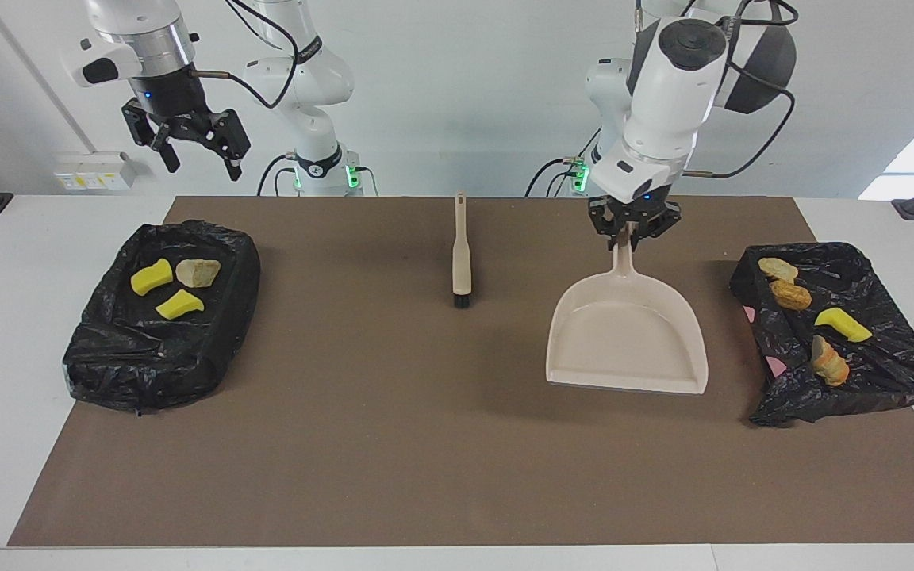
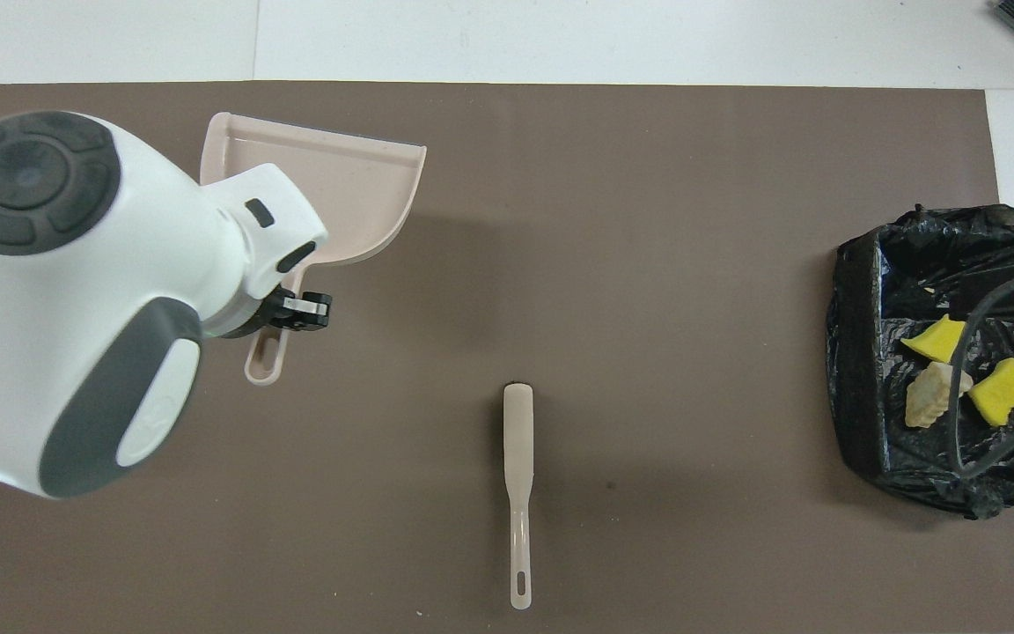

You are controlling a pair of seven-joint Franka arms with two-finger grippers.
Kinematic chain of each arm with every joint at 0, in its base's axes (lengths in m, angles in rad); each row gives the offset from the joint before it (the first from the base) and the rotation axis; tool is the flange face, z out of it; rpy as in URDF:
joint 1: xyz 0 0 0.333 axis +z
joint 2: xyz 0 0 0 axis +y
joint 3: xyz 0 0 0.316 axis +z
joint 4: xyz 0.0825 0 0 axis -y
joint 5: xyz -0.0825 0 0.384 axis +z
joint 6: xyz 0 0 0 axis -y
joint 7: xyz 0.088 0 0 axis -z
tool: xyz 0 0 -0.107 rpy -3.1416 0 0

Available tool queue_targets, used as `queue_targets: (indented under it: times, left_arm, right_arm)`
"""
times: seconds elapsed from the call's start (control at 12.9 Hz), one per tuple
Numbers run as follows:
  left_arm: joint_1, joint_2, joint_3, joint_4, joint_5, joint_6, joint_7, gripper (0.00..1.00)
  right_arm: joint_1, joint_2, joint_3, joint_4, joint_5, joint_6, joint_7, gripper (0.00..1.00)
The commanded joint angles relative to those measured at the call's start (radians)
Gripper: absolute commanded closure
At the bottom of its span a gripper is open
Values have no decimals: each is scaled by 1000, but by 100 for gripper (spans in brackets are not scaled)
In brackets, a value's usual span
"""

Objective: Sweep and dump trash in bin
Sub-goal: 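Bring the empty dustpan back and set it beside the brush with the left gripper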

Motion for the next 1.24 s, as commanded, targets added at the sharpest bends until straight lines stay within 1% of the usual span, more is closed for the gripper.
queue_targets:
  times: [0.0, 0.08, 0.15, 0.23, 0.31, 0.46, 0.62, 0.77, 0.85, 0.93, 1.01, 1.08, 1.16]
  left_arm:
    - [-92, 66, 20, 2, -25, 114, -119, 100]
    - [-133, 115, 20, 5, -34, 154, -156, 100]
    - [-187, 186, 23, 14, -30, 191, -202, 100]
    - [-201, 238, 22, 46, -31, 246, -245, 100]
    - [-206, 277, 20, 57, -37, 295, -277, 100]
    - [-212, 324, 20, 57, -57, 411, -337, 100]
    - [-220, 340, 20, 49, -65, 441, -348, 100]
    - [-244, 392, 22, 52, -59, 481, -377, 100]
    - [-234, 394, 22, 48, -53, 498, -374, 99]
    - [-231, 394, 22, 45, -53, 505, -366, 82]
    - [-231, 394, 22, 44, -53, 507, -368, 51]
    - [-231, 394, 22, 43, -53, 499, -369, 1]
    - [-228, 387, 25, 43, -53, 486, -365, 0]
  right_arm:
    - [-10, -6, 2, -8, 6, 1, -19, 0]
    - [-10, -6, 2, -7, 6, 1, -19, 0]
    - [-10, -6, 2, -8, 6, 1, -19, 0]
    - [-10, -6, 2, -8, 6, 1, -19, 0]
    - [-10, -6, 2, -7, 6, 1, -19, 0]
    - [-10, -6, 2, -8, 6, 1, -19, 0]
    - [-10, -6, 2, -8, 6, 1, -19, 0]
    - [-10, -6, 2, -8, 6, 2, -19, 0]
    - [-10, -6, 2, -7, 6, 1, -19, 0]
    - [-10, -6, 2, -7, 6, 2, -19, 0]
    - [-10, -6, 2, -8, 6, 1, -19, 0]
    - [-10, -6, 2, -7, 6, 1, -19, 0]
    - [-10, -6, 2, -8, 6, 2, -19, 0]
